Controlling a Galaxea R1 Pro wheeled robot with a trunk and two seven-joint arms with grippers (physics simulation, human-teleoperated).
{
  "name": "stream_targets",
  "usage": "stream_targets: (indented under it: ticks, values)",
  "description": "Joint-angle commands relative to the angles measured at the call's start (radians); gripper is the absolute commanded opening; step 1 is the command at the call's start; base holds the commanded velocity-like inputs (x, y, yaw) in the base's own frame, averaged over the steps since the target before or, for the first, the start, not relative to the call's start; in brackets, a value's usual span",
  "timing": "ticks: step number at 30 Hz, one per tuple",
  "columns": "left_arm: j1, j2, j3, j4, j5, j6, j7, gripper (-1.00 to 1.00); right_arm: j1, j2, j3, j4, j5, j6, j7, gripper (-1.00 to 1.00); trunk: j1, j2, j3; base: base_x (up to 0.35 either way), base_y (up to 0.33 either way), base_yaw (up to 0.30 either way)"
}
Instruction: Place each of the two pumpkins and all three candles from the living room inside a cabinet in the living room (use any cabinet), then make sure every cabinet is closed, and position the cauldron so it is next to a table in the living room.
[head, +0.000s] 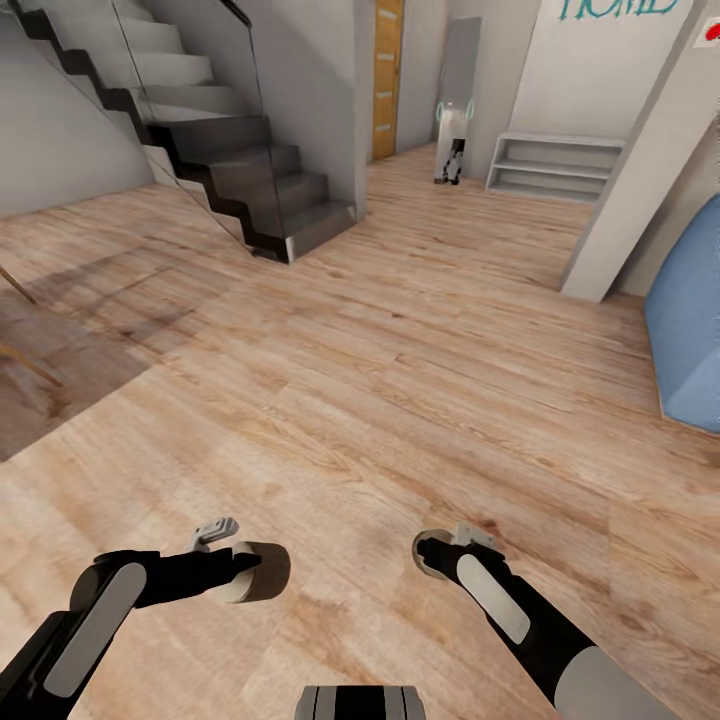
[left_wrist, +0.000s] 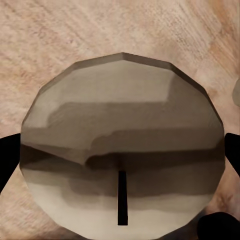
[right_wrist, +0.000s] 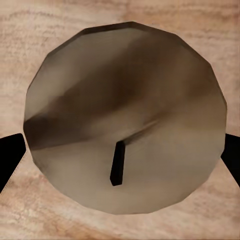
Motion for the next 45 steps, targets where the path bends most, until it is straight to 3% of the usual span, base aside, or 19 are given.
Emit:
stream_targets:
  ticks: [1, 14, 19, 38, 41, 45]
  values:
    - [0.000, 0.001, -0.001, 0.000, 0.009, 0.002, 0.008, -1.00, -0.001, -0.001, 0.003, -0.002, -0.007, 0.001, -0.007, -1.00, -0.001, 0.000, 0.003, 0.000, 0.000, 0.000]
    - [0.000, 0.008, 0.002, 0.001, 0.009, 0.002, 0.007, -1.00, -0.001, -0.001, -0.003, -0.002, -0.008, 0.002, -0.007, -1.00, -0.006, 0.003, 0.053, 0.000, 0.000, 0.000]
    - [0.000, 0.010, 0.021, 0.002, 0.008, 0.004, 0.007, -1.00, -0.001, -0.002, -0.003, -0.002, -0.008, 0.002, -0.007, -1.00, -0.009, 0.004, 0.073, 0.000, 0.000, 0.000]
    - [-0.006, 0.013, 0.030, 0.058, -0.002, 0.000, 0.012, -1.00, -0.001, -0.002, -0.006, -0.002, -0.008, 0.010, -0.007, -1.00, -0.081, 0.137, 0.132, 0.000, 0.000, 0.105]
    - [-0.008, 0.016, 0.035, 0.060, -0.003, -0.001, 0.051, -1.00, -0.001, -0.001, -0.006, -0.002, -0.008, 0.012, -0.008, -1.00, -0.093, 0.158, 0.142, 0.000, 0.000, 0.283]
    - [-0.008, 0.014, 0.077, 0.060, -0.002, -0.001, 0.133, -1.00, -0.001, -0.001, -0.006, -0.002, -0.008, 0.015, -0.012, -1.00, -0.108, 0.186, 0.154, 0.000, 0.000, 0.289]
